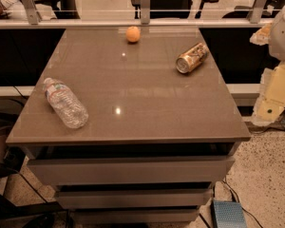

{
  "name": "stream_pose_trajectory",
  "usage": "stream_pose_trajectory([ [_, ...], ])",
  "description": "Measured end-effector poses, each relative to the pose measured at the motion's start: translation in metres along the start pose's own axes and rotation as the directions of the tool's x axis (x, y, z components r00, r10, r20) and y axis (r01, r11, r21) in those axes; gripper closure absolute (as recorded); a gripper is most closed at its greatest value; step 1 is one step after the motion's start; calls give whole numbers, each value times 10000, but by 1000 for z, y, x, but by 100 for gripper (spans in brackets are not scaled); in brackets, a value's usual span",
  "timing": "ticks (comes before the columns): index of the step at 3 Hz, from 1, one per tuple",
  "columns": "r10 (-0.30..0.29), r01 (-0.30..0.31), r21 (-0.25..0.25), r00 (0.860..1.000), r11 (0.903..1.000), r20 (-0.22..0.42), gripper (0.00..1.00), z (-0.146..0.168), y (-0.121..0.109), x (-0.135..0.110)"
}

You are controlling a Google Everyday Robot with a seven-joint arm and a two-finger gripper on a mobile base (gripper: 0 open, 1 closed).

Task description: Place water bottle upright

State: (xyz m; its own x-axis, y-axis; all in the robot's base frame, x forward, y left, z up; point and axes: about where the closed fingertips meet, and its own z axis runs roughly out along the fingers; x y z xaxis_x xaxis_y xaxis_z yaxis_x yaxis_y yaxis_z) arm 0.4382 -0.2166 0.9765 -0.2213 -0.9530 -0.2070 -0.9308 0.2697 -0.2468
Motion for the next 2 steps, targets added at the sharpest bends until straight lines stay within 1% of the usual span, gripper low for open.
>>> stream_pose_trajectory([
  [1,0,0,2,10000,10000,1,0,0,0,0],
  [2,-686,685,45,9944,9976,802,0,2,-13,-35],
])
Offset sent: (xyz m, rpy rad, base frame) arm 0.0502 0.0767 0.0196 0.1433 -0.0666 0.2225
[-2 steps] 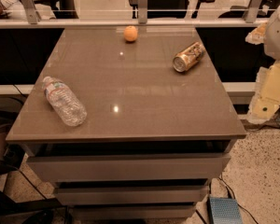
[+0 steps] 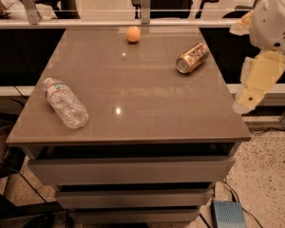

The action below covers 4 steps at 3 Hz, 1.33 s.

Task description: Place water bottle upright

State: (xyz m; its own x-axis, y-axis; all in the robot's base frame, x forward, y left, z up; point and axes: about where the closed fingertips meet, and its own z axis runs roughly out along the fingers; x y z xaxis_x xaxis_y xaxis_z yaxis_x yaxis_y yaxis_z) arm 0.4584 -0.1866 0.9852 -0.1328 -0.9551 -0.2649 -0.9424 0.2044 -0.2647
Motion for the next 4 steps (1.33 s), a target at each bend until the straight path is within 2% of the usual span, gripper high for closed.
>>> stream_pose_trajectory([
  [1,-1681,1698,-70,9796,9854,1101,0,14,-4,-58],
  [2,-3847,3926,111,8946,9196,2274,0,27,14,-118],
  [3,-5702,5801,675,7622,8118,3065,0,41,40,-165],
  [4,-6450,6500,990,7016,7535,3028,0,41,43,-171],
])
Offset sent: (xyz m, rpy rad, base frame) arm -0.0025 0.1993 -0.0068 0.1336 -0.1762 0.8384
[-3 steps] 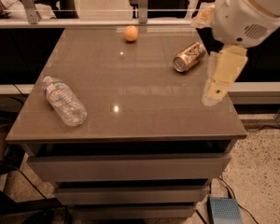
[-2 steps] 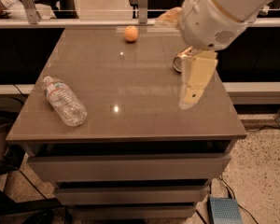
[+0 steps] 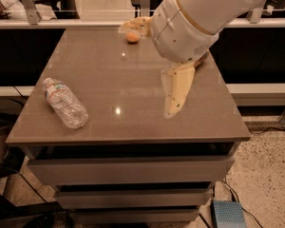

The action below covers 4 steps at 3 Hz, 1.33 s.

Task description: Place water bottle upright

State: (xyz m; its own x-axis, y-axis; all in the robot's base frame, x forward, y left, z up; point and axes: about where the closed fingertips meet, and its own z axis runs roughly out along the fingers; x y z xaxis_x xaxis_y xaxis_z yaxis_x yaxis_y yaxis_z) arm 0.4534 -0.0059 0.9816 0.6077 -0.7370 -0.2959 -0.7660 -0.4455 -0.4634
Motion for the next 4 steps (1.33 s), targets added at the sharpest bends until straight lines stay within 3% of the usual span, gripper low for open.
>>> stream_pose_trajectory([
  [1,-5,5,3,10000,10000,0,0,0,0,0],
  [2,-1233,1211,-396,9907,9919,-584,0,-1,-3,-10],
  [3,-3486,3356,-1325,9329,9326,-906,0,14,-17,-20],
  [4,-5620,5423,-2262,8267,8092,-284,0,49,-35,-22],
])
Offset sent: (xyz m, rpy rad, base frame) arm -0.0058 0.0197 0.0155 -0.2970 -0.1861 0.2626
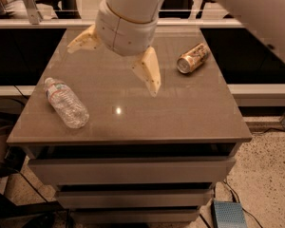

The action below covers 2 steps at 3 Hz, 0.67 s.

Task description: Place water bottle upright

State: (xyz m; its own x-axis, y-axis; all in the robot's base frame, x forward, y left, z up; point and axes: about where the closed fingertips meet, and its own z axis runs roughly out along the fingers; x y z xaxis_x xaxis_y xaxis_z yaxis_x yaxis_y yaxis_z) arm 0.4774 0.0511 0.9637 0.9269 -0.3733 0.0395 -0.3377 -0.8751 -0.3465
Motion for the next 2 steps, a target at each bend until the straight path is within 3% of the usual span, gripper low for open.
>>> stream_pose_trajectory([
  [1,-2128,2152,-384,9753,9758,593,0,36,-25,13],
  [2,-3818,3885,-258,9143,9211,1349,0,73,-49,17],
])
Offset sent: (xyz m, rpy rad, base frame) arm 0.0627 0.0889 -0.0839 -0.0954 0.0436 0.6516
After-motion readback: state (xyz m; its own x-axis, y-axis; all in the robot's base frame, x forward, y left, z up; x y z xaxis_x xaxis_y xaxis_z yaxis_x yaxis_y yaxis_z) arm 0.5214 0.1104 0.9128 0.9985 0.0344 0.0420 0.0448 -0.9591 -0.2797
